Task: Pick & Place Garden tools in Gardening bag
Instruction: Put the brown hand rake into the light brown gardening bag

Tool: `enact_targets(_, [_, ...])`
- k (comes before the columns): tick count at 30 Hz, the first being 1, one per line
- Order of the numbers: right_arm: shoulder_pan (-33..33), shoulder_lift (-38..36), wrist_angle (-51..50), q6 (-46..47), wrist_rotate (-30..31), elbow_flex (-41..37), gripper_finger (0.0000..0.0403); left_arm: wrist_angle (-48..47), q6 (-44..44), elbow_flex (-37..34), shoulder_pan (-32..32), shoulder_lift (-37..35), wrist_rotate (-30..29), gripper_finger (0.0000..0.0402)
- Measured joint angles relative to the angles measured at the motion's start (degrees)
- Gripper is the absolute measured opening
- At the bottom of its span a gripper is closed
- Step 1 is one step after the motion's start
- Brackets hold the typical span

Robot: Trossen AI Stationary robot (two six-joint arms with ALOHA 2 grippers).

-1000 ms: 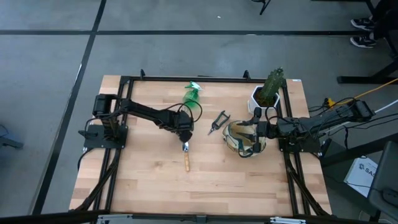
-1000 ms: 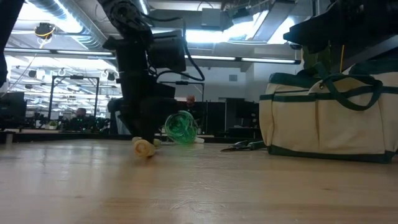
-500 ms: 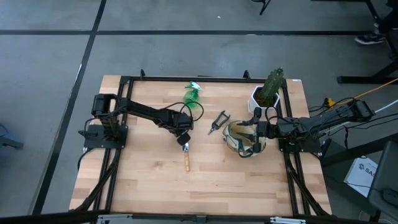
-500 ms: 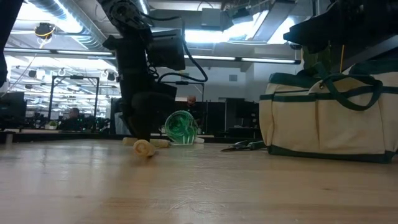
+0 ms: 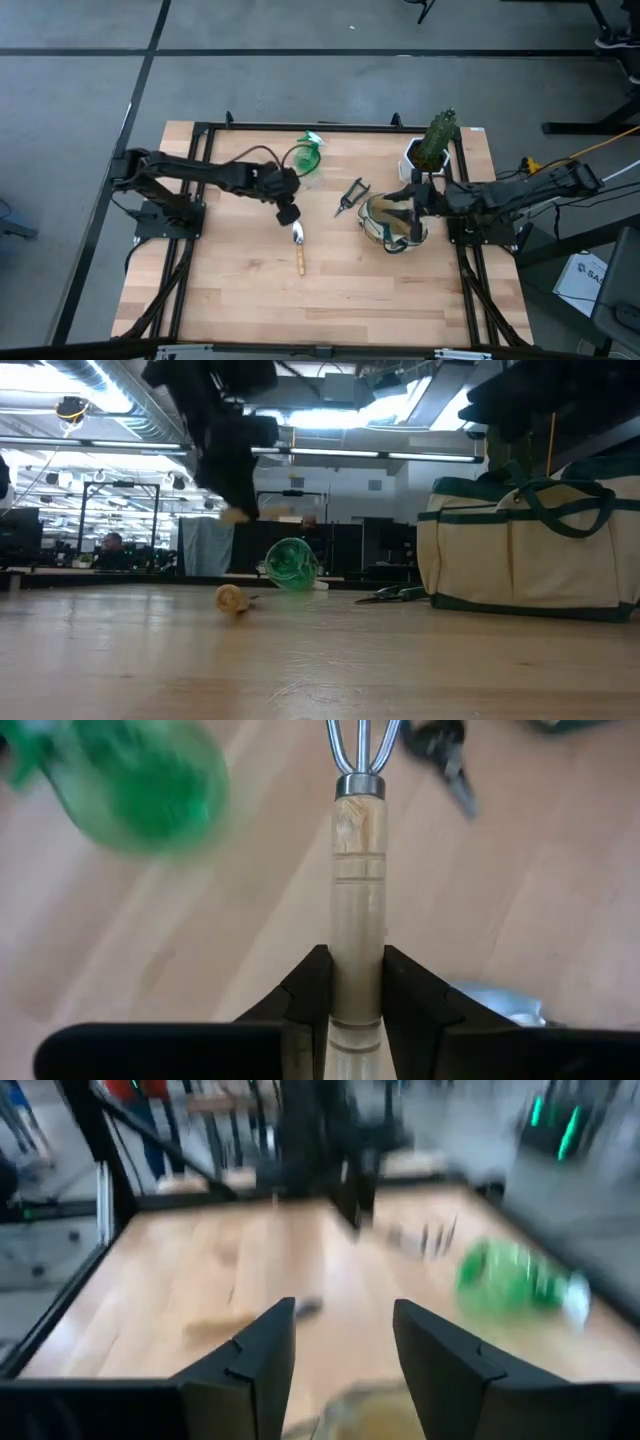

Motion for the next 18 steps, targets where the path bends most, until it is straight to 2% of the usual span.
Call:
enact_targets(5, [0.25,1.80,-20.84,9.09,-5.46,11.90,0.0172,3.39,9.16,0.07,-1.31,-4.41,-5.46,0.0062])
enact_targets(9, [1.01,3.57,-31.30,14.65,-11.37,18.51,0.0172,6.55,15.86,0.07,-1.50,-6.25,-5.93,0.0062])
enact_targets(15, [3.38,7.63,-44.70,28.17,-18.95,20.50,0.0172,14.31,24.78,0.13,-1.49,-6.90,2.51,0.0062])
enact_targets(18, [5.08,10.18,-48.39,34.87,-21.36,20.13,0.0172,18.42,28.29,0.13,-1.05,-6.92,7.41,0.0062])
